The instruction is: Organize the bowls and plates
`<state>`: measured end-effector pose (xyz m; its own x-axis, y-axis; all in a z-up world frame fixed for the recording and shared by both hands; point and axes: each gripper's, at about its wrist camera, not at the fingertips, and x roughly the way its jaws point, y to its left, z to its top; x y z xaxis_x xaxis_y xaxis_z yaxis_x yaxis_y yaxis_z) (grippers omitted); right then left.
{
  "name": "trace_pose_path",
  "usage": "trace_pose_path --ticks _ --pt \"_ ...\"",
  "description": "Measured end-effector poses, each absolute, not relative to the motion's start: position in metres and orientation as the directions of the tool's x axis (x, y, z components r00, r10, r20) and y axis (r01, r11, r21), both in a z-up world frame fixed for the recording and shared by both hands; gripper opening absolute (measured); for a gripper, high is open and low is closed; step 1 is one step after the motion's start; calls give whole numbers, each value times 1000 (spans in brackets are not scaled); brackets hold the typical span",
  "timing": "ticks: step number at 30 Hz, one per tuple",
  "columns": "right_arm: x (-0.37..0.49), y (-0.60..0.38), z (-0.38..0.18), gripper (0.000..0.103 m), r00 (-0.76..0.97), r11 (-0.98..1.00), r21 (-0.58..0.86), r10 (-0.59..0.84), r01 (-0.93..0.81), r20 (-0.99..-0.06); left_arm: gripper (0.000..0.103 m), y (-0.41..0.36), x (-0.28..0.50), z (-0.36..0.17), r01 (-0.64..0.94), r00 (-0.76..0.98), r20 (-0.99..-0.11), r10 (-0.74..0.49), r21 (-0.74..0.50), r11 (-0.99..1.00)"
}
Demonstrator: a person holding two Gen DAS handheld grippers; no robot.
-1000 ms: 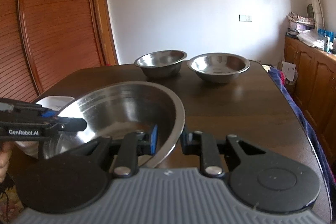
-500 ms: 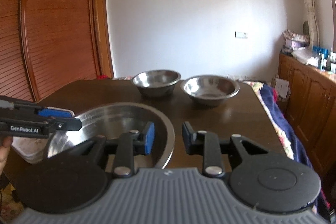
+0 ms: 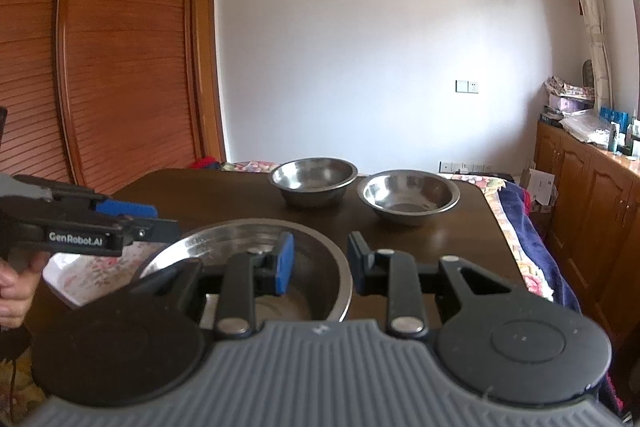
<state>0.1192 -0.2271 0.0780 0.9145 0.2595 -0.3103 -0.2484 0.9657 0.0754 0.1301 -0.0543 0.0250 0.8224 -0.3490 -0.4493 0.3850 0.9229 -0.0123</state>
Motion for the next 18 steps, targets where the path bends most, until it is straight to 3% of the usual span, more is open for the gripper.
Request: trace_pose_path --ticks 18 --pt "126 -235 88 31 922 962 84 274 -261 -273 73 -62 146 35 389 826 -448 -343 11 921"
